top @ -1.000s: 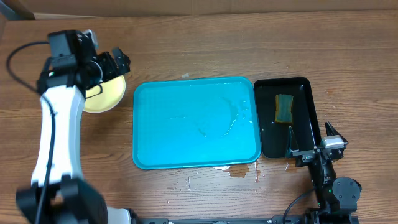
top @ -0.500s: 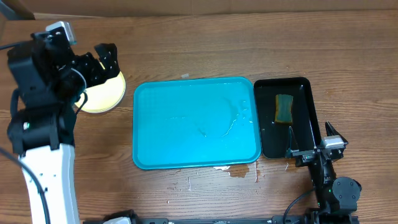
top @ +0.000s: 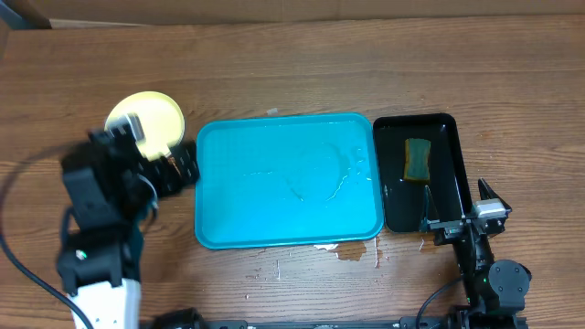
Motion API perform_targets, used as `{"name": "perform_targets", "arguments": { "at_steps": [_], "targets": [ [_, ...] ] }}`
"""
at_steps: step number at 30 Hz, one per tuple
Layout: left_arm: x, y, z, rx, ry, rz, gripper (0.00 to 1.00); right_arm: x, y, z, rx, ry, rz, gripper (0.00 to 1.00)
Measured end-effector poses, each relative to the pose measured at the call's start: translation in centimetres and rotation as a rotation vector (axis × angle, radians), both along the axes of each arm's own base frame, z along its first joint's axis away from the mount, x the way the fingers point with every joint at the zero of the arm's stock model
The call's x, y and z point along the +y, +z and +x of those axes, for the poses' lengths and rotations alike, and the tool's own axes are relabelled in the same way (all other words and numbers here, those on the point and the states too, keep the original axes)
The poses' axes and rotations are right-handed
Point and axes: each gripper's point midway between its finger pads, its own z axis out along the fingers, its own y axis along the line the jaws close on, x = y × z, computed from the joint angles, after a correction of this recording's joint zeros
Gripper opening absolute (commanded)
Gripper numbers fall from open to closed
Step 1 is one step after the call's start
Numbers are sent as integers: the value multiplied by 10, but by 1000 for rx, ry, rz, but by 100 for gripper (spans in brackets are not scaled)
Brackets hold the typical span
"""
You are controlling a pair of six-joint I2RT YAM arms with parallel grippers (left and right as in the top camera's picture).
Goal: Clean dirty plates on tray and stack at the side
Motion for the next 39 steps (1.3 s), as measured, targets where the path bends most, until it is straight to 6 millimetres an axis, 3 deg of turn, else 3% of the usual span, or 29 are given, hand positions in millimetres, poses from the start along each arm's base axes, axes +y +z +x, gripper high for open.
{"name": "perform_targets", "arguments": {
  "at_steps": [3, 5, 12, 17, 25, 36, 39],
  "targets": [
    [-2, -28, -11, -55, 3, 14, 100, 0, 0, 0, 0, 0, 0, 100],
    [-2, -35, -12, -149, 5, 32, 100, 0, 0, 0, 1, 0, 0, 100],
    [-2, -22, -18, -549, 17, 92, 100, 0, 0, 0, 0, 0, 0, 100],
    [-5, -26, -30, -666, 28, 113, 100, 0, 0, 0, 0, 0, 0, 100],
    [-1, -49, -34, -661, 87, 128, 100, 0, 0, 0, 0, 0, 0, 100],
    [10, -98, -44, -473, 144, 148, 100, 0, 0, 0, 0, 0, 0, 100],
    [11, -95, -45, -493, 140, 180, 100, 0, 0, 0, 0, 0, 0, 100]
  ]
}}
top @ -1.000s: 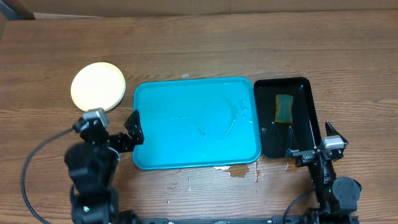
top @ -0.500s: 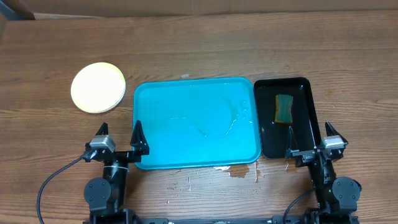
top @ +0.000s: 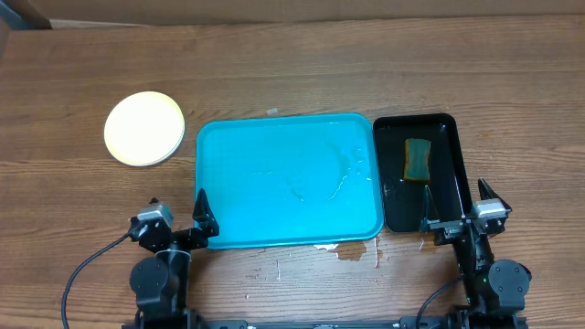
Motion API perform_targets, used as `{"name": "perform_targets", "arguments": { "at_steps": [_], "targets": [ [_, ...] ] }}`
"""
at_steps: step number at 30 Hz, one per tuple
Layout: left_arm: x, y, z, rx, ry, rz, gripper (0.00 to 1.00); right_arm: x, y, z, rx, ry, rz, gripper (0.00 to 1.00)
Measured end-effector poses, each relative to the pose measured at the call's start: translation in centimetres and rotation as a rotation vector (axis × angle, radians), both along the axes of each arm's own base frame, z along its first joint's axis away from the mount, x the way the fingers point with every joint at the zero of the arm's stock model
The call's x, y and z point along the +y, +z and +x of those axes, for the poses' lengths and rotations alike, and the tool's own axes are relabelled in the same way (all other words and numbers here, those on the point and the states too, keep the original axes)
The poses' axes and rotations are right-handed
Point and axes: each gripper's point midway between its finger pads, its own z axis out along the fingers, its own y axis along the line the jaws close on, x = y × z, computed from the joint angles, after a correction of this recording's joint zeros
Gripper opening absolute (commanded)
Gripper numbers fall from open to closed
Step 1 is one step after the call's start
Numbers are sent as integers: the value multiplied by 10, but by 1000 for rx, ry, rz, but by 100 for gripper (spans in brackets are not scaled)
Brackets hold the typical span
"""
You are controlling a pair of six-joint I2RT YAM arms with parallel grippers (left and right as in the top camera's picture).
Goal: Clean dirty plates on tray and stack at the side
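A stack of round cream plates lies on the wooden table to the left of the blue tray. No plates are on the tray, only wet streaks. My left gripper is open near the table's front edge, at the tray's front-left corner, and holds nothing. At the front right, below the black tray, my right gripper is also open and holds nothing. A green-yellow sponge lies in the black tray.
Small wet spots and crumbs mark the table just in front of the blue tray. A cardboard edge runs along the back of the table.
My left arm was stretched out with its gripper over the cream plates. It now sits folded at the front edge, and the plates lie fully uncovered. The right arm has not moved.
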Motion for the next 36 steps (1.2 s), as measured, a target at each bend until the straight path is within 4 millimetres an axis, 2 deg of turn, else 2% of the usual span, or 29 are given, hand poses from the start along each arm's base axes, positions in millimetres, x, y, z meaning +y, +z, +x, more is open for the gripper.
{"name": "perform_targets", "arguments": {
  "at_steps": [5, 10, 19, 36],
  "targets": [
    [0, 14, -2, -56, -8, 102, 100, 0, 0, 0, 0, 0, 0, 100],
    [0, 15, -2, -54, -15, 165, 100, 0, 0, 0, 0, 0, 0, 100],
    [-11, 15, -2, -57, -65, 189, 100, 0, 0, 0, 0, 0, 0, 100],
    [-11, 15, -2, -57, -65, 189, 100, 0, 0, 0, 0, 0, 0, 100]
  ]
}}
